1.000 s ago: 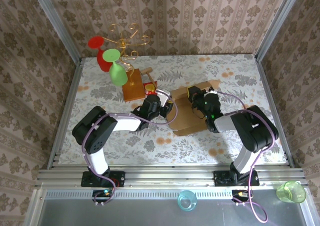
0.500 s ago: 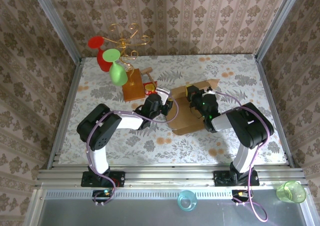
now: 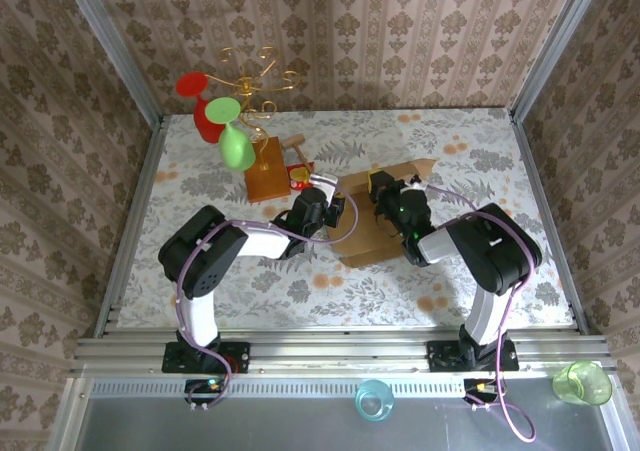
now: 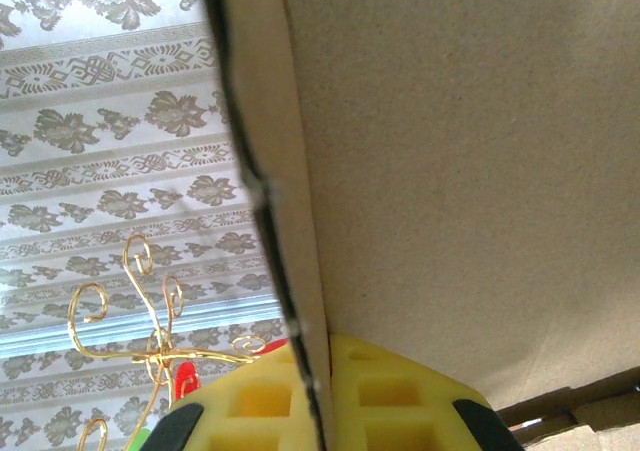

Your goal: Fold the paper box

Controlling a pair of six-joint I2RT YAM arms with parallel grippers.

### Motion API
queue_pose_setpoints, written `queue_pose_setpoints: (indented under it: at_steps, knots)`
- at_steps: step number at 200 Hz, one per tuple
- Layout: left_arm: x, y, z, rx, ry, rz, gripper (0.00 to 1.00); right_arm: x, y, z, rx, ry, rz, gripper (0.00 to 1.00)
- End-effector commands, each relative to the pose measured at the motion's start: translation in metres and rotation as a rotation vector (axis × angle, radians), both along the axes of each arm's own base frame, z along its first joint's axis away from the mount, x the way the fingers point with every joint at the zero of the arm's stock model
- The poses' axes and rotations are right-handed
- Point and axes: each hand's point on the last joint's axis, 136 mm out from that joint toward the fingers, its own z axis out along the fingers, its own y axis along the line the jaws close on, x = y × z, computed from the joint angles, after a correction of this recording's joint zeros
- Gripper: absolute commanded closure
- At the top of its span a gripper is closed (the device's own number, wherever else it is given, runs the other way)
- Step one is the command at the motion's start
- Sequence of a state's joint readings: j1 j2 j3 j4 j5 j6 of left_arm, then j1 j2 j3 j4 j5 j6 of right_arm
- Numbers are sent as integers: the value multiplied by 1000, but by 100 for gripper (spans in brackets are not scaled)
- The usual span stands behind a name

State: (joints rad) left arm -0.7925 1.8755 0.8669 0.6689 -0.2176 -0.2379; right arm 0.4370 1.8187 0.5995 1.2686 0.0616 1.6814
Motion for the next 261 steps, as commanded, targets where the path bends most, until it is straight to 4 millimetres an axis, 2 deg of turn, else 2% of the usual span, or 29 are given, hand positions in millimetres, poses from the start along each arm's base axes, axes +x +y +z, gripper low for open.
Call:
queue_pose_setpoints:
  at_steps: [1, 46, 62, 150, 168, 177, 212, 218, 222, 261]
  knots:
    - [18, -1, 25, -76, -63, 85, 64, -8, 15, -39, -27, 99, 38, 100]
    - [24, 4, 27, -71, -62, 136, 88, -6, 17, -40, 2, 103, 23, 100]
    - [25, 4, 24, -66, -56, 149, 100, -6, 19, -39, 1, 105, 25, 100]
    - [30, 19, 10, 18, -11, 315, 100, -11, 29, -37, 15, 132, 24, 100]
    - [30, 17, 10, 4, -11, 303, 85, -11, 29, -38, 6, 146, 22, 100]
    - [29, 15, 11, -7, -15, 290, 82, -11, 29, -39, -4, 149, 22, 100]
    - [27, 8, 17, -24, -15, 257, 89, -11, 31, -42, -24, 138, 32, 100]
    - [28, 8, 19, -24, -16, 258, 94, -11, 31, -43, -23, 136, 35, 100]
    - [28, 9, 19, -20, -14, 259, 100, -11, 32, -44, -22, 134, 37, 98]
    - [30, 15, 15, -6, 7, 286, 100, -14, 31, -29, -13, 80, 50, 76]
